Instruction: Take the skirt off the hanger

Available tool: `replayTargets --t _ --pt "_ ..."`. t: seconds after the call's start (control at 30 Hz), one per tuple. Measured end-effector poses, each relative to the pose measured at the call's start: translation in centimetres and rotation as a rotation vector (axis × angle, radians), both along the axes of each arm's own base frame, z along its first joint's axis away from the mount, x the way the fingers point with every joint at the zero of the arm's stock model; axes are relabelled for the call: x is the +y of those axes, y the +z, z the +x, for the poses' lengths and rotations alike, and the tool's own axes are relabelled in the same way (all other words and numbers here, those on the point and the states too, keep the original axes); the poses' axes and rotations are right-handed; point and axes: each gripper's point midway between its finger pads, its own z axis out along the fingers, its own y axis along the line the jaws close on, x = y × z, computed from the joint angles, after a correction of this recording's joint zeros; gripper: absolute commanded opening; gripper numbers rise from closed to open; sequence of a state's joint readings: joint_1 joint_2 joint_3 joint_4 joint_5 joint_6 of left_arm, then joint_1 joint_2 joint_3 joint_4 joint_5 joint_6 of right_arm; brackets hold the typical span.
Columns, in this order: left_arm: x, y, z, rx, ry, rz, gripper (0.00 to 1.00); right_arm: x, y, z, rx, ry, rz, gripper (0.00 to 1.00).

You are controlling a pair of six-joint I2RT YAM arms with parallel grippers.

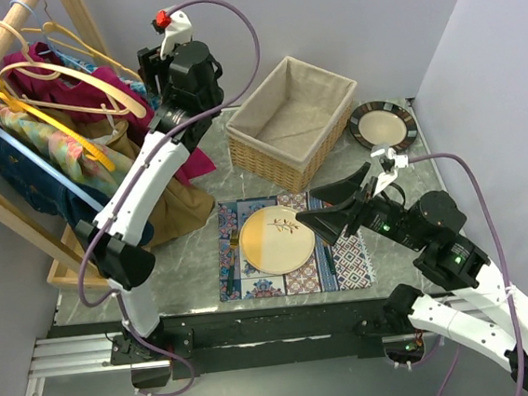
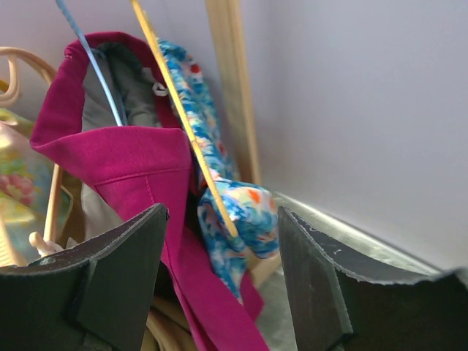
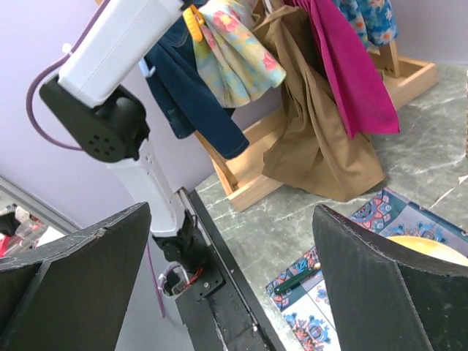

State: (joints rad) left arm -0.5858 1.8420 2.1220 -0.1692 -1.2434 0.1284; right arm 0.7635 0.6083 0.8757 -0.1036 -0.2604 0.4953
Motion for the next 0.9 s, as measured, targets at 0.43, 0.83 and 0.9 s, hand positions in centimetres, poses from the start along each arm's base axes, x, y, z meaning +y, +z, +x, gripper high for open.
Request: replayTargets --t 0.43,0.83,0.9 --pt "5.0 -4.1 3.1 0.102 0.134 0.042 0.65 1.1 -1.5 0.7 0.038 0.021 -0.044 0.96" --pt "7.8 -7.2 5.1 0.125 0.124 -0.011 0.52 1.6 -1.8 0.6 0.074 0.041 -0.02 0.92" --pt "8.0 -7.7 5.4 0.127 0.122 -0.01 0.49 1.8 -2.0 0.7 0.081 0.045 -0.025 0.92"
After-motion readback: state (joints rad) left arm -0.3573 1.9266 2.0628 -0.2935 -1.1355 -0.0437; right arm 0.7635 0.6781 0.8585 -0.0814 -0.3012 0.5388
